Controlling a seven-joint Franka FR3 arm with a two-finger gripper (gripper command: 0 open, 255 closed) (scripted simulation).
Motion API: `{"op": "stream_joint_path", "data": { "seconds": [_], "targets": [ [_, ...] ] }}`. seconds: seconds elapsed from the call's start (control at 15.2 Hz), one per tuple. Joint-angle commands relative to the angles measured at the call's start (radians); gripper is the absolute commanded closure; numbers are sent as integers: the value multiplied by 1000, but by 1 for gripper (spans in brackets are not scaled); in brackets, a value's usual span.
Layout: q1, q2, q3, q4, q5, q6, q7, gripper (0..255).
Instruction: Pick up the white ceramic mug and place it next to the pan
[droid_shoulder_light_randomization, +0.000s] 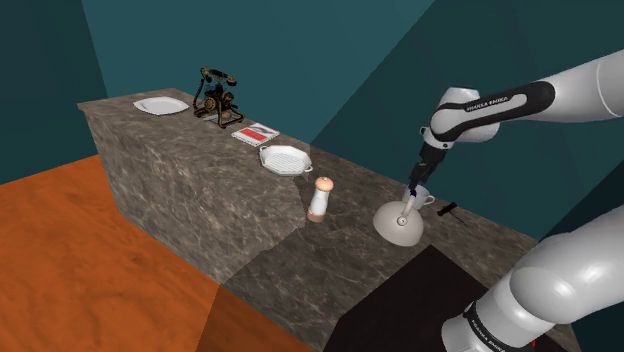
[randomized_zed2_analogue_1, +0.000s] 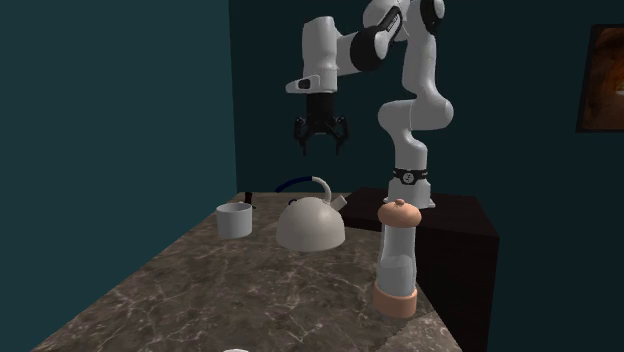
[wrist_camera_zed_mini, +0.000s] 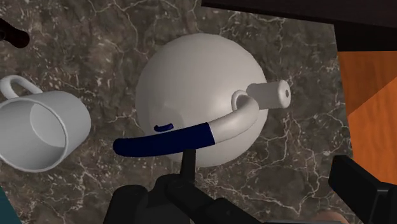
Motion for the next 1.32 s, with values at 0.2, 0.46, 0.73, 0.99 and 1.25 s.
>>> {"op": "stream_joint_path", "data": {
  "seconds": [0.2, 0.46, 0.73, 0.99, 1.25],
  "targets": [
    [-18, 183, -61, 73, 38, 112, -118, 0],
    [-44, 338, -88, 155, 104, 181, -224, 0],
    [-90, 494, -88, 256, 184, 229, -330, 0],
    [-156, 645, -66, 377, 250, 256, -417, 0],
    [-212, 760, -41, 476, 289, 273, -468, 0]
  ]
}}
